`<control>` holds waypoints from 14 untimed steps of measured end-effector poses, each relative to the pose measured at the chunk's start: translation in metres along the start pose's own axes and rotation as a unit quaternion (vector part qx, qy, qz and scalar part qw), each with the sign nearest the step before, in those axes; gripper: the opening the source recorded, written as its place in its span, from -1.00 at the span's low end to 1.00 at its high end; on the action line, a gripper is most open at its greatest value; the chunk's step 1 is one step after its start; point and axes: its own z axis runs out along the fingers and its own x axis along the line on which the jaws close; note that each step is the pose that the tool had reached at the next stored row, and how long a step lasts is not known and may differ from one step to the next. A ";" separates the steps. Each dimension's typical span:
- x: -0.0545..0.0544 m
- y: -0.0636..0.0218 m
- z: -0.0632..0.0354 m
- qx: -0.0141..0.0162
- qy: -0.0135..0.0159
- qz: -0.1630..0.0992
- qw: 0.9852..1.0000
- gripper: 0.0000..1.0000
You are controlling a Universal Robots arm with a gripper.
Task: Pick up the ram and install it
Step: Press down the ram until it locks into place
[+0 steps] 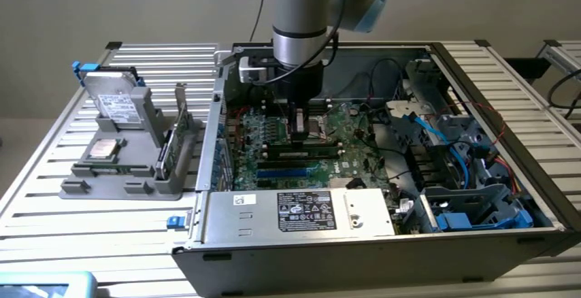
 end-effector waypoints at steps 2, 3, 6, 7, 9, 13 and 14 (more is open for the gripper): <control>0.000 0.0000 0.0007 0.000 0.000 0.000 1.000 -0.79; 0.000 0.0000 0.0009 0.000 0.000 0.000 1.000 -0.79; 0.000 0.0000 0.0011 0.000 0.000 0.000 1.000 -0.79; 0.000 0.0000 0.0009 0.000 0.000 0.000 1.000 -0.79; 0.000 -0.0004 -0.0019 0.001 -0.001 0.000 1.000 -0.79; 0.001 -0.0027 -0.0092 0.000 0.000 0.000 1.000 -0.79; 0.001 -0.0039 -0.0098 0.000 0.000 0.000 1.000 -0.79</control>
